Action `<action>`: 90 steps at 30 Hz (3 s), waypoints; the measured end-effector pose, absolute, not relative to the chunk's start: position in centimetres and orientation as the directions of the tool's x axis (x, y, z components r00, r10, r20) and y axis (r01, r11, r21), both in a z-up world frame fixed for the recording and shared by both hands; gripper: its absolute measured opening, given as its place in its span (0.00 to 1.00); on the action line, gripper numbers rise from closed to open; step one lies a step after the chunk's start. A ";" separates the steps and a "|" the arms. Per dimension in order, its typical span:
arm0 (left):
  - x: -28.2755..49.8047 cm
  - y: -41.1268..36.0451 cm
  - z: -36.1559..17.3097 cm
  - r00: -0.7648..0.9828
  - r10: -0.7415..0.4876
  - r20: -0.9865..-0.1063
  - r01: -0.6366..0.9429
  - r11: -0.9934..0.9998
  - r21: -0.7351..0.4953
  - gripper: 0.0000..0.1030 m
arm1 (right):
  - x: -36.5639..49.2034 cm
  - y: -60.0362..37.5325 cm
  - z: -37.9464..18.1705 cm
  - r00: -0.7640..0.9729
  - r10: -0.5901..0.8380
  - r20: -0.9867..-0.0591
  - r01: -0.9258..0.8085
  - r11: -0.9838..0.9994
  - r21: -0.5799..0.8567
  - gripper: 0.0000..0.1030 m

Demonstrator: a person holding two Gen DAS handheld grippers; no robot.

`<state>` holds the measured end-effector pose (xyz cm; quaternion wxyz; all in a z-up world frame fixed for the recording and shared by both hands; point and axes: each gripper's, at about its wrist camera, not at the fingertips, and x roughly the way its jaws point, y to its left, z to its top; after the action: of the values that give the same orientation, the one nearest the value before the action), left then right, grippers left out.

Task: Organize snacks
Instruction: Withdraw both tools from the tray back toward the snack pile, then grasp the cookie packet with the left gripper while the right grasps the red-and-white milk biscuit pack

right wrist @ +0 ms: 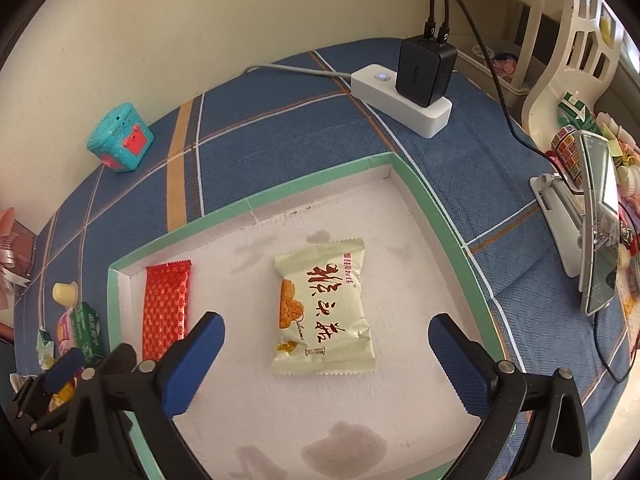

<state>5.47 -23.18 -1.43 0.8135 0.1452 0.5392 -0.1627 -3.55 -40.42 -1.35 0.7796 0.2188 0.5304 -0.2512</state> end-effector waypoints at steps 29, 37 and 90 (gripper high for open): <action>2.7 -17.8 4.5 0.538 -0.056 -0.841 0.344 0.925 0.159 0.94 | -5.4 -36.7 3.6 0.351 -0.232 -0.907 0.575 0.818 0.013 1.00; 2.8 -12.7 5.7 0.520 -0.030 -0.854 0.267 0.955 0.129 0.94 | -5.4 -33.0 4.8 0.389 -0.201 -0.899 0.504 0.863 0.025 1.00; 7.5 -1.4 -2.1 0.260 -0.230 -0.938 0.016 0.972 -0.234 0.65 | 2.2 -15.3 -2.6 0.330 0.113 -0.937 0.158 0.972 0.173 0.85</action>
<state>7.52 -1.36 -2.12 0.7887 -0.0884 0.6034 -0.0781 2.25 -15.32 -2.60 0.8070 0.1169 0.5787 -0.0138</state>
